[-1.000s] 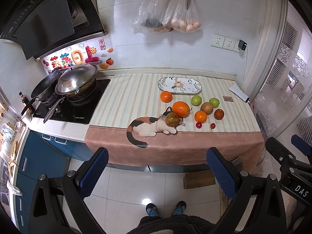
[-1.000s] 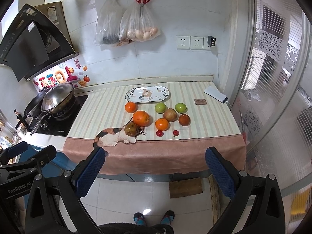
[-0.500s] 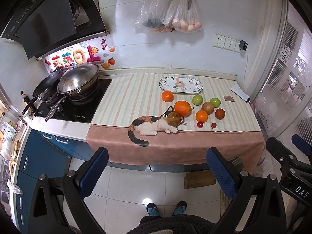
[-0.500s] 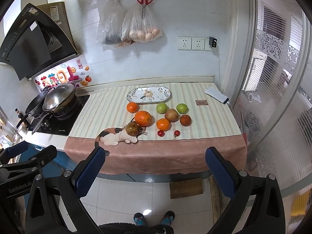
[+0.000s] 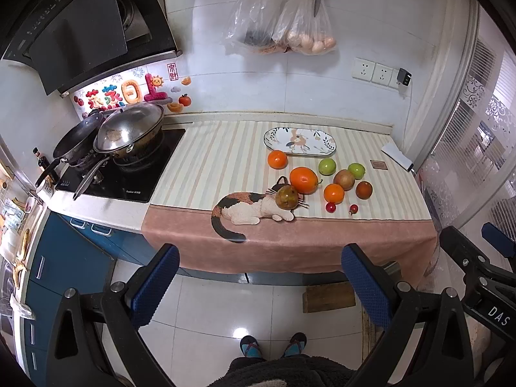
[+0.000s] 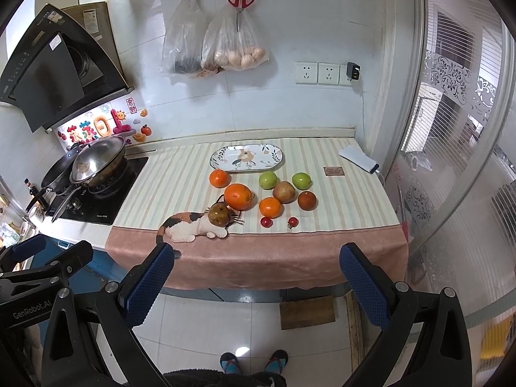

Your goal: Organize fruits

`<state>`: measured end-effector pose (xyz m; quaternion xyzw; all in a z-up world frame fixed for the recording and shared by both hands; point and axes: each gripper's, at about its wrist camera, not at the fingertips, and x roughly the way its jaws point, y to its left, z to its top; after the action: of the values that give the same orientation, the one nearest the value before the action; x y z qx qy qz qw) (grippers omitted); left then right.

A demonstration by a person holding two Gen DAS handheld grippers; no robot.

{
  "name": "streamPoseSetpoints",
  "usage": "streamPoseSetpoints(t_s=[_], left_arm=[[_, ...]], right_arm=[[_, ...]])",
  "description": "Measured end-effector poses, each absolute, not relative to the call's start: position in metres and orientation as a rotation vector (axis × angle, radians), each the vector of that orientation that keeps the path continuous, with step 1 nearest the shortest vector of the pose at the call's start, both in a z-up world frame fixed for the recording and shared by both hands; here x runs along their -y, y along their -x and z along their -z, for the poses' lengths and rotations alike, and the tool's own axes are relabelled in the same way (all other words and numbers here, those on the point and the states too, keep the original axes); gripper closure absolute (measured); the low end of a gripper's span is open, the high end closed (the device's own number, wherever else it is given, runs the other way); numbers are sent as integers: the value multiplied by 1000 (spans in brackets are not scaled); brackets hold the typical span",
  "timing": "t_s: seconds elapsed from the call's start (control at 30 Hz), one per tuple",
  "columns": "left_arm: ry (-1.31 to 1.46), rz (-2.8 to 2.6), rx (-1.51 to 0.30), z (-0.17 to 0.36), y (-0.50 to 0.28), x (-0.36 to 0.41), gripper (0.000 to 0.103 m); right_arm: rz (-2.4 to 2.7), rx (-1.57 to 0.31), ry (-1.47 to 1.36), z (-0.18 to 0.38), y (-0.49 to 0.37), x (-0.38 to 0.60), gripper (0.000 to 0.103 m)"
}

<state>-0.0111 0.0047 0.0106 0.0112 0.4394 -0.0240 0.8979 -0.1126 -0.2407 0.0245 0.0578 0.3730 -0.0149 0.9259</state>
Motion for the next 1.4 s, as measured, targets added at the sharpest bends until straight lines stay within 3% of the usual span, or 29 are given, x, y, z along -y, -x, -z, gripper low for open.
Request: streamPoseSetpoints(t_s=[0.37,0.67,1.0,1.4], left_arm=[[-19,39,-899,-1,-14,-14,0],[-83,6,-928,54,-101,-28,0],[-31,74,-1178,141,-221,0,2],[35,146,-1445,222,-356,88,5]], right_arm=[[46,-760,-163,-12,87,238,0],[89,-797,-194,43,21,233,0],[118,-922,-267,135,-92,275,0],[89,-1106,-417,224,-262,356,2]])
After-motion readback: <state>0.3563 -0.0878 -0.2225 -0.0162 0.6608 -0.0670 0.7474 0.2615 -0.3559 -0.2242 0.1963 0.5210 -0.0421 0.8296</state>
